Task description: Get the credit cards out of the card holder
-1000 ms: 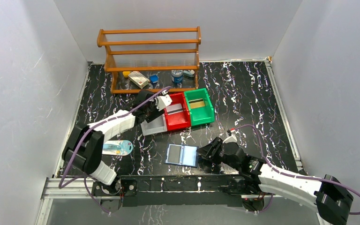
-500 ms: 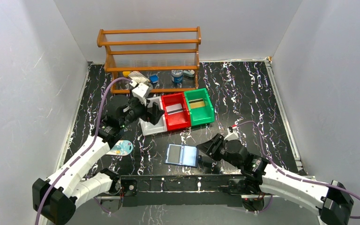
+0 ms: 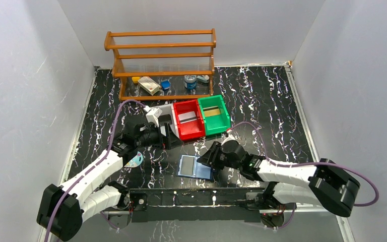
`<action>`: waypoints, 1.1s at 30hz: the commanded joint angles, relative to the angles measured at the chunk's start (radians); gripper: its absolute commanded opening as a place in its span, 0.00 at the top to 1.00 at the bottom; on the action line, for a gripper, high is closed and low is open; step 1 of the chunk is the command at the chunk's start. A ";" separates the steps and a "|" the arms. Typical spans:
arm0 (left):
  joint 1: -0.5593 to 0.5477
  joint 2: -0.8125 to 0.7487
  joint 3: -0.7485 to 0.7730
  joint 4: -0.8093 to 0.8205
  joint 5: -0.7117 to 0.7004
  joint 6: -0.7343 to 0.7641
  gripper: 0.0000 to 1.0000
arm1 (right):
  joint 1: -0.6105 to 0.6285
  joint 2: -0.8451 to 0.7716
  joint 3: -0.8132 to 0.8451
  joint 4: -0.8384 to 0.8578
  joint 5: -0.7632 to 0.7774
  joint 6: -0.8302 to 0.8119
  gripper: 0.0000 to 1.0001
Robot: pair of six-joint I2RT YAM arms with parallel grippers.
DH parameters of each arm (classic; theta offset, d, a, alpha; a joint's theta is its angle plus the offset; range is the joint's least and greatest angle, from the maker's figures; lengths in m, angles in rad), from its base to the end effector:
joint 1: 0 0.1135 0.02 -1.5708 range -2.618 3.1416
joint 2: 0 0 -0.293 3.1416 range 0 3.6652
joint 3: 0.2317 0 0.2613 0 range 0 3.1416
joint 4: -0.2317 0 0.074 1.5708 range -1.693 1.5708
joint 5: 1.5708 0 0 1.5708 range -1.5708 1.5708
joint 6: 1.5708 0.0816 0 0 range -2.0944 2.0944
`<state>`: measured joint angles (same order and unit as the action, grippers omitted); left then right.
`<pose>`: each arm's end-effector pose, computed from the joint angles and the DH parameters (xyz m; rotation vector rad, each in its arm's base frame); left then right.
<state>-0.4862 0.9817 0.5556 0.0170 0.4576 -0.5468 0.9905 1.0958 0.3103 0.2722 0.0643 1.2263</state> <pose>0.2030 -0.1481 0.2481 0.2558 2.0966 -1.0996 0.1380 0.2009 0.1603 0.3203 2.3284 1.1950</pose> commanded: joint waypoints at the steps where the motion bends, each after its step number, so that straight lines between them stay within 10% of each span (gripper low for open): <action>1: 0.003 0.028 -0.012 -0.032 0.122 -0.060 0.21 | 0.008 0.084 0.074 0.165 -0.065 -0.011 0.55; 33: -0.162 0.289 0.056 -0.125 0.044 0.067 0.39 | 0.011 0.372 0.078 0.299 -0.125 0.079 0.63</action>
<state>-0.6334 1.2713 0.6029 -0.0891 0.5163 -0.4900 0.9970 1.4509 0.3958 0.4896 -0.0414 1.2934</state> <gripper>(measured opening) 0.631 0.371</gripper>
